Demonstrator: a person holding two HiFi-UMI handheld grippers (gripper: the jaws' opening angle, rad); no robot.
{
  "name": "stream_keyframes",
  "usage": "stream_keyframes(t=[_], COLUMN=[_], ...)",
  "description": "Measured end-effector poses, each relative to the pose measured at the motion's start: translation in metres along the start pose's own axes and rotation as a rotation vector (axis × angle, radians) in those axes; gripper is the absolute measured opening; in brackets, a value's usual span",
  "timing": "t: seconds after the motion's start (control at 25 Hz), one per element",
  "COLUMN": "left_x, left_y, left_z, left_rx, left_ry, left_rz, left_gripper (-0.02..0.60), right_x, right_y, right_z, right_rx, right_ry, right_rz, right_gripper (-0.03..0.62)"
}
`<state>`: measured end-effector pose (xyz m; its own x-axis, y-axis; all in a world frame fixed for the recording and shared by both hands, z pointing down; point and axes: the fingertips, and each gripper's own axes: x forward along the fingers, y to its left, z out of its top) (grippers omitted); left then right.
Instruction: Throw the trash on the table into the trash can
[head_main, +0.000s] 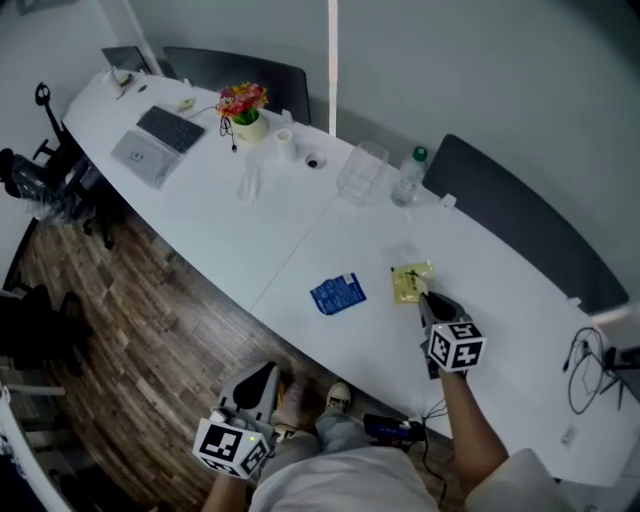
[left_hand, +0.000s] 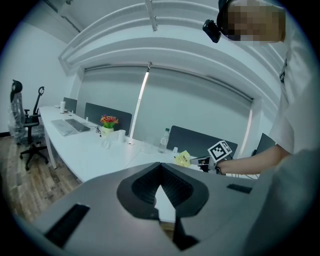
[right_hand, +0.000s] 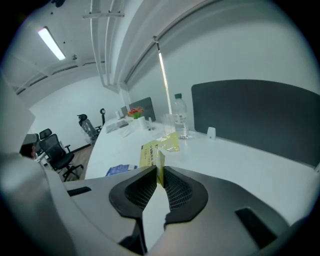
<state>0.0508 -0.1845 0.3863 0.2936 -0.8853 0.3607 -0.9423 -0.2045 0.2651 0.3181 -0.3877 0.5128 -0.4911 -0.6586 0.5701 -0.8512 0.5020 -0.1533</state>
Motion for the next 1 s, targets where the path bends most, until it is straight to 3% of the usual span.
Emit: stream_keyframes(t=[0.48, 1.0], left_x=[-0.164, -0.344], left_y=[0.067, 0.126], left_z=[-0.029, -0.085], left_rx=[-0.068, -0.147], left_ry=[-0.105, -0.176], left_rz=[0.248, 0.504], left_gripper=[0.002, 0.002], right_x=[-0.022, -0.038], right_y=[0.211, 0.446], right_z=[0.001, -0.044], right_rx=[-0.172, -0.335], right_ry=[-0.043, 0.022], right_rz=[0.346, 0.665], right_gripper=[0.063, 0.060])
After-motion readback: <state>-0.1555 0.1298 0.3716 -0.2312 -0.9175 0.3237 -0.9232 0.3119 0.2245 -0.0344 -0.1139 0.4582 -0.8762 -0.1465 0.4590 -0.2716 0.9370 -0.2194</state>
